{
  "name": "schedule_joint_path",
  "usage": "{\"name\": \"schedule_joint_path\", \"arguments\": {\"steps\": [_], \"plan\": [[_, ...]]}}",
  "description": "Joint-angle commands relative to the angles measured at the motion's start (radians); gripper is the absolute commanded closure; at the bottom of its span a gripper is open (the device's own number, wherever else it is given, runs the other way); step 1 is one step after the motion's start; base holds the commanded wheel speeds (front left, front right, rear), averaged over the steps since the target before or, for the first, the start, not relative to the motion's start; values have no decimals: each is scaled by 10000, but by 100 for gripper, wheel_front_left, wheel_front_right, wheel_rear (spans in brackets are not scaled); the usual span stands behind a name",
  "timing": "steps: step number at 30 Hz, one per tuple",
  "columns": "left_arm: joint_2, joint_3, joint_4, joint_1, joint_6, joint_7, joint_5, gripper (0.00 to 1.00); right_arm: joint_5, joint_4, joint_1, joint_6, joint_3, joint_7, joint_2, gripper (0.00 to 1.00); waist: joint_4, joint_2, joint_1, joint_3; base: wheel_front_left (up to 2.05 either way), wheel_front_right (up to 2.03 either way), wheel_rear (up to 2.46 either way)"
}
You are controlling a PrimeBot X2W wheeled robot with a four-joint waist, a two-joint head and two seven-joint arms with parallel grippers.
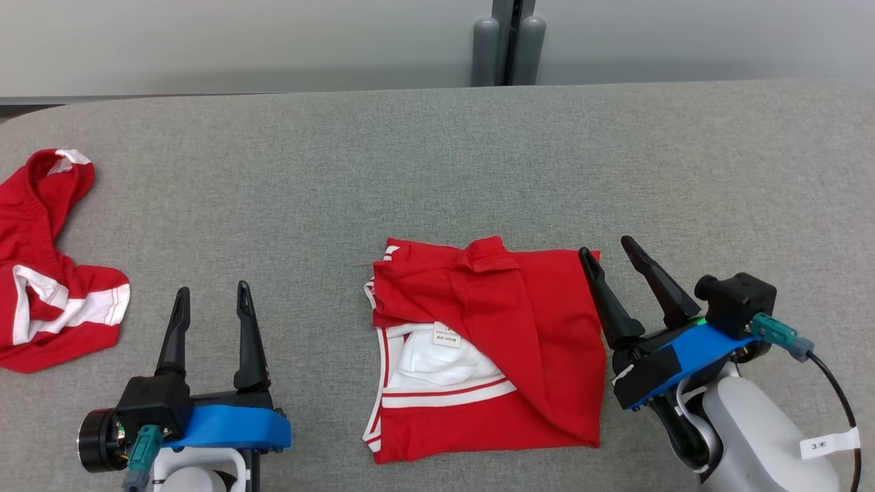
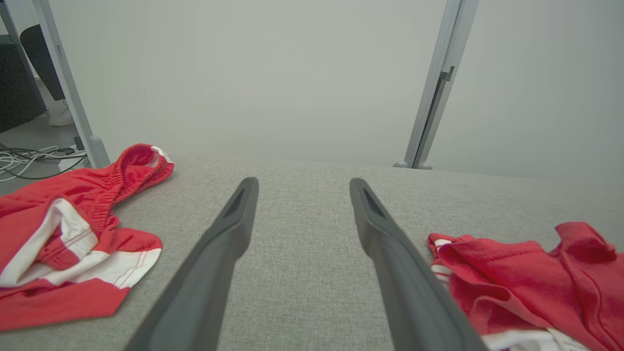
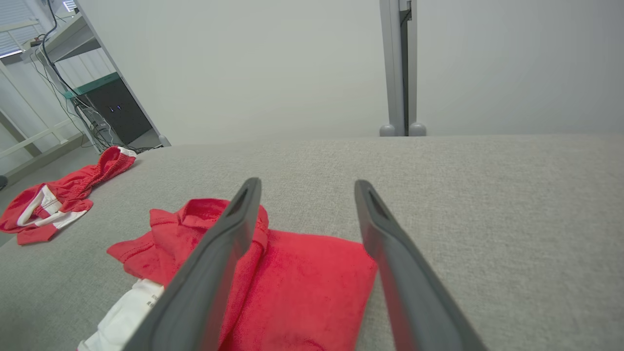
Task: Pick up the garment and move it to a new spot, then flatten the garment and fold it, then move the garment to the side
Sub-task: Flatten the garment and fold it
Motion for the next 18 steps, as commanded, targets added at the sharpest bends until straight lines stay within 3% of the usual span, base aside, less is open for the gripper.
{"name": "schedule_joint_path", "arguments": {"steps": [1, 18], "plan": [[-5, 47, -13, 17, -37, -44, 74, 0, -16, 38, 147, 5, -29, -29, -19, 0, 7, 1, 0, 1, 0, 0, 0], [-7, -169, 204, -358, 46, -44, -13, 0, 575, 1420, -769, 5, 1366, 391, 250, 0, 382, 1, 0, 196, 0, 0, 0]]}}
